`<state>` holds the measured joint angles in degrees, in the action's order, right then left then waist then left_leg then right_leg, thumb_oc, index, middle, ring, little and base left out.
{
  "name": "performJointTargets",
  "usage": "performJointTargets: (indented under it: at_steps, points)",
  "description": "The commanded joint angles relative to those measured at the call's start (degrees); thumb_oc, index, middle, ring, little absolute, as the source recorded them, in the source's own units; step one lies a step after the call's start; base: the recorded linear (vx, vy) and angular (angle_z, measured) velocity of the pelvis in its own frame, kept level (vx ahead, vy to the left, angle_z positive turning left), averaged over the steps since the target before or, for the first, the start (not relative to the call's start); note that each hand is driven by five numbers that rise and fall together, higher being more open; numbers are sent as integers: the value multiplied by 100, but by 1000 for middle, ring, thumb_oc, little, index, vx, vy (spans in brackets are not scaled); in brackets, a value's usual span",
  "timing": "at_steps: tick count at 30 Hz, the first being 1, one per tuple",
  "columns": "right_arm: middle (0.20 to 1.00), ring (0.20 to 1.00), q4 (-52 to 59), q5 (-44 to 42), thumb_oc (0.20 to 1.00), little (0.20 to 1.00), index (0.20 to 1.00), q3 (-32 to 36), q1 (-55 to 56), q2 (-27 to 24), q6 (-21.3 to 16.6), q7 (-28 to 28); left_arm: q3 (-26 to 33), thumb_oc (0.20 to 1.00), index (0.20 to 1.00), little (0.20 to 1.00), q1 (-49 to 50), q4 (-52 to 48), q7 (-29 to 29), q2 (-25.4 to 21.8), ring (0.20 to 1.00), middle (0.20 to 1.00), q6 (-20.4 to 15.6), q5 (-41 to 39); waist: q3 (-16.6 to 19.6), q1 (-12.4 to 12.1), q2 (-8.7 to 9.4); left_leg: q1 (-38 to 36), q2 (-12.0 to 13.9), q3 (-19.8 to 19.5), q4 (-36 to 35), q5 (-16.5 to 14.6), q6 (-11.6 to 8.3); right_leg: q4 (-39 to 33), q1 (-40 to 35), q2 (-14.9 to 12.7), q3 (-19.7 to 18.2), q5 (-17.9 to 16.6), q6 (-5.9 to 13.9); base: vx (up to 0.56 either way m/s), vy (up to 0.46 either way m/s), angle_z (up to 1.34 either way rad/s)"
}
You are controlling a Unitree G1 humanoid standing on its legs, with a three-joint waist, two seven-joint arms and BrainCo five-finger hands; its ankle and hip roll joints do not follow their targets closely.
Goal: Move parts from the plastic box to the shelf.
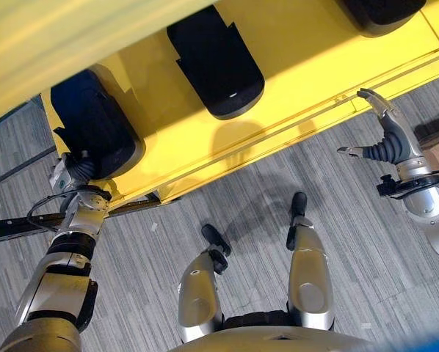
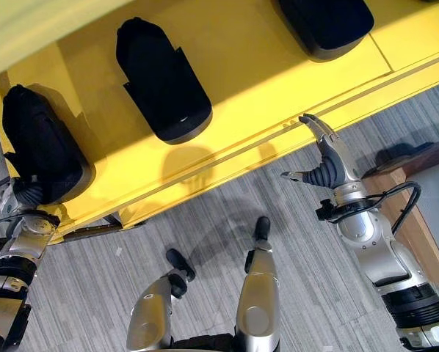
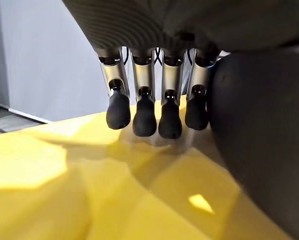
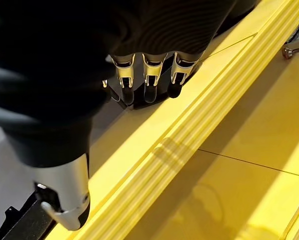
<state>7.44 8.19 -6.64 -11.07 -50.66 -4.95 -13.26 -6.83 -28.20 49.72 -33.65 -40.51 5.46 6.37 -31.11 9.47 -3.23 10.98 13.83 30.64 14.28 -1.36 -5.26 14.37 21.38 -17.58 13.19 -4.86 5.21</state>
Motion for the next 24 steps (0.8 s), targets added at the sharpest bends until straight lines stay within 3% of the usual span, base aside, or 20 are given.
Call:
performJointTargets:
  at_steps: [1,5,17,24]
  points:
    - [1000,1000,233,43,1000,1000,1000,380,-7,-198,-336,13,-19,200,200,200,57,80,-46,-616,200,200,30,473,230,128,128,430,-222,-477,491,-307,190,706,88,29,-308,728,328,13,38,1]
    - [1000,1000,205,18,1000,1000,1000,372,-19,-269,-357,45,-80,200,200,200,-60,47,-81,-738,200,200,-65,569,234,157,111,455,-215,-463,512,-310,190,736,138,13,-349,724,327,15,37,1]
    - [1000,1000,254,70,1000,1000,1000,298,-141,-184,-185,63,2,200,200,200,-508,-24,-1,-818,200,200,446,-315,208,146,168,592,-161,-499,654,-342,193,847,268,28,-389,717,335,-1,-3,0]
    - [1000,1000,286,85,1000,1000,1000,254,-202,-43,-92,51,246,200,200,200,-565,65,-14,-726,200,200,503,-783,187,95,253,641,-115,-557,762,-382,193,922,278,89,-374,748,329,1,-44,0]
